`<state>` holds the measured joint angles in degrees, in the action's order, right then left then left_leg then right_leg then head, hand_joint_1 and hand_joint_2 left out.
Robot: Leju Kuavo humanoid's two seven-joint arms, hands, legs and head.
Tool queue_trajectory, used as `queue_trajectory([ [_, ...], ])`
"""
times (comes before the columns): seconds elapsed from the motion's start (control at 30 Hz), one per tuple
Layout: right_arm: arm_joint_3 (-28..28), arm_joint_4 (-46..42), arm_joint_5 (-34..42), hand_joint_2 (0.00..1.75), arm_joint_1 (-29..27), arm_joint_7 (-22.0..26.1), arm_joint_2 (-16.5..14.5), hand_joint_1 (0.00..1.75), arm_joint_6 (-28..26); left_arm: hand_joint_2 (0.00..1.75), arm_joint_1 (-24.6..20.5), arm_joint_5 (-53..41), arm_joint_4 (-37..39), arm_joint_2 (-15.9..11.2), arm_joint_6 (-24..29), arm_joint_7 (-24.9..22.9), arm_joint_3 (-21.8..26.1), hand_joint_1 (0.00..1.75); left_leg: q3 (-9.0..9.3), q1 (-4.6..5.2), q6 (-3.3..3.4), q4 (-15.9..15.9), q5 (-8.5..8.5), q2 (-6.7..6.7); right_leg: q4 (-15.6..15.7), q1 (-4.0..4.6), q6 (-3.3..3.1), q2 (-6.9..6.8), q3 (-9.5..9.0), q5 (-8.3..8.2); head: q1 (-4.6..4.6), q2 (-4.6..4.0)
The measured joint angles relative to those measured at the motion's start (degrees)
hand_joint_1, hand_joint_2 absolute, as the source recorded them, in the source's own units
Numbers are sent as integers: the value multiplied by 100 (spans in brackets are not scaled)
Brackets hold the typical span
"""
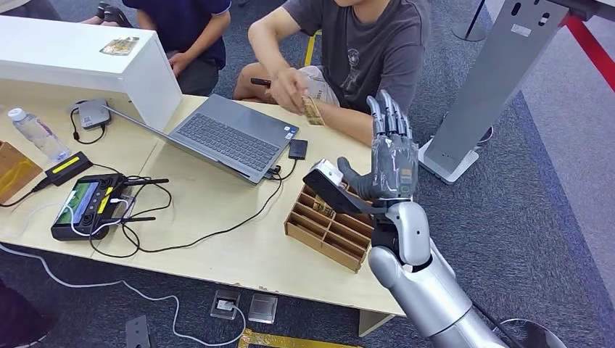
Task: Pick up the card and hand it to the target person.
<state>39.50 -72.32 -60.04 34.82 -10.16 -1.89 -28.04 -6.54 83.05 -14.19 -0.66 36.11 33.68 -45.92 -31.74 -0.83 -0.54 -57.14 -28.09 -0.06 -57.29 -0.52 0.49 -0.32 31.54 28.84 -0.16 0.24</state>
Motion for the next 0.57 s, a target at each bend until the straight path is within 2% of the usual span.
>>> queue_trajectory([
  [0.13, 49, 130, 100, 175, 25, 6, -52, 0, -99, 0, 0, 29, 0, -1, 6, 0, 0, 0, 1, 0, 0, 0, 0, 0, 0, 0, 0, 0, 0, 0, 1, 0],
  [0.33, 65, 206, 408, 175, -33, 99, -68, 0, -567, 0, 1, 56, 0, 0, 7, 0, 0, 0, 2, 0, 0, 0, 0, 0, 0, 0, 0, 0, 2, 0, -1, 0],
  [0.47, 50, 173, 633, 175, -253, 272, -68, 0, -981, 0, 2, 89, 0, -1, 19, 0, 1, 0, 3, 0, 0, 0, 0, 1, 0, 0, 0, 1, 2, 0, -1, 0],
  [0.57, -24, 56, 716, 175, -482, 492, -73, 0, -1042, 0, 3, 95, 0, 0, 37, -4, 2, 0, 3, 0, 0, 0, 0, 1, 1, 0, 0, 0, 2, 0, -4, 0],
])
